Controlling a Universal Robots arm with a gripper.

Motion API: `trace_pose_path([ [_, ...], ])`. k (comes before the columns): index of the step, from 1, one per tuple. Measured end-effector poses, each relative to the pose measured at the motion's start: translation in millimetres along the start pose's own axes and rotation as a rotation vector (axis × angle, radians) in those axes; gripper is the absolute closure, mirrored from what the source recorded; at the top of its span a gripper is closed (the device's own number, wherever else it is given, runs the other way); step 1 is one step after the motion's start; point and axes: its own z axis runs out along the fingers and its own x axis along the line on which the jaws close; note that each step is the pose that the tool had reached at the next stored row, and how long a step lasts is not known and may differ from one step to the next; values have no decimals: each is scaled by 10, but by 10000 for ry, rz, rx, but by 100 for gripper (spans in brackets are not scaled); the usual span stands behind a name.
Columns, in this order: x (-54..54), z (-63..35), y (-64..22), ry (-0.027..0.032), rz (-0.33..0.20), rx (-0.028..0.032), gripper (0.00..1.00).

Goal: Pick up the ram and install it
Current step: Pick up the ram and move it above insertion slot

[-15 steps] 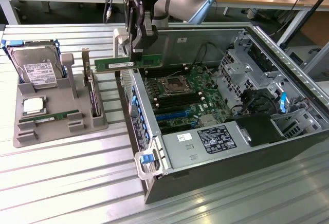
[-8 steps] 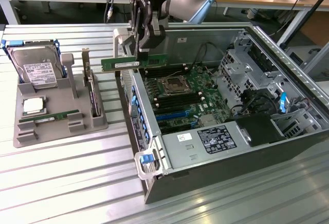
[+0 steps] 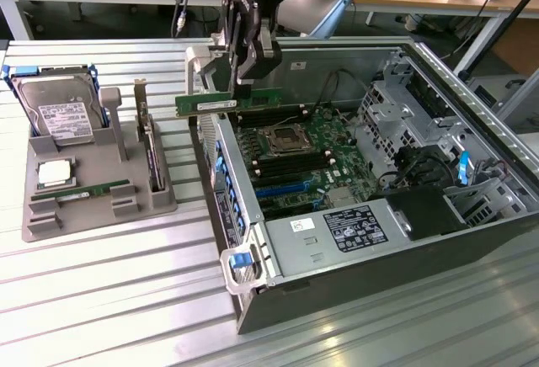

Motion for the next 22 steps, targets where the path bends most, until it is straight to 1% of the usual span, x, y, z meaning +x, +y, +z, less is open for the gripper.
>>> trace_pose_path([
  [14,4,-6,-219,2,1,0,88],
  [18,5,-6,-248,2,1,-1,88],
  [22,6,-8,-301,3,0,0,88],
])
